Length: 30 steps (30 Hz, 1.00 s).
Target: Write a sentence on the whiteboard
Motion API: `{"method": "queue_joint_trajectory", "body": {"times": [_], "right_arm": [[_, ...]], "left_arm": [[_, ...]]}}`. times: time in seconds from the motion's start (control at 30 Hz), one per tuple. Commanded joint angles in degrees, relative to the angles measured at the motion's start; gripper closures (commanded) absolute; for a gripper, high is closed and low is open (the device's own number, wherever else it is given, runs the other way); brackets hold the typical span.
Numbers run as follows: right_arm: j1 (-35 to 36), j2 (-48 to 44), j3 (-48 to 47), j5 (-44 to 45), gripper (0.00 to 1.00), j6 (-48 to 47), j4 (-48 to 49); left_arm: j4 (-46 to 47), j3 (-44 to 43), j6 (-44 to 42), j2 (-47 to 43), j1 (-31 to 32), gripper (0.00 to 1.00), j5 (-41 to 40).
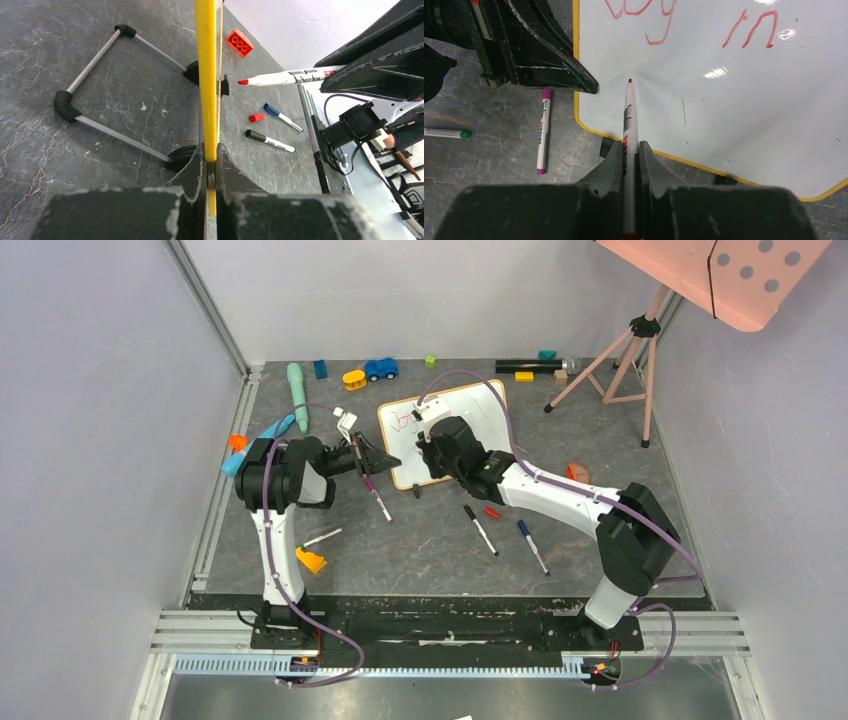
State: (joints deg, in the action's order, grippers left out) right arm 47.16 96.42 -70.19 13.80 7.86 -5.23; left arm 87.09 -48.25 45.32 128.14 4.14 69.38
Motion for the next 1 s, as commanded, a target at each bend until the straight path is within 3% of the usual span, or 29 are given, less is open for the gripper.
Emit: {"method": "queue_joint_trajectory", "body": {"times": [0.0, 0.97], "right_arm": [[0.3, -1.4, -2.0, -0.3, 1.00, -0.3, 1.3], [0.5, 3.4, -5.5, 2.2, 1.00, -0.7, -0.8]], "left_arm": [[2.1, 1.9, -6.6, 0.9, 0.6, 0.98, 6.3], [2.1, 0.8, -5.3, 2.2, 0.7, 0.98, 6.7]]}}
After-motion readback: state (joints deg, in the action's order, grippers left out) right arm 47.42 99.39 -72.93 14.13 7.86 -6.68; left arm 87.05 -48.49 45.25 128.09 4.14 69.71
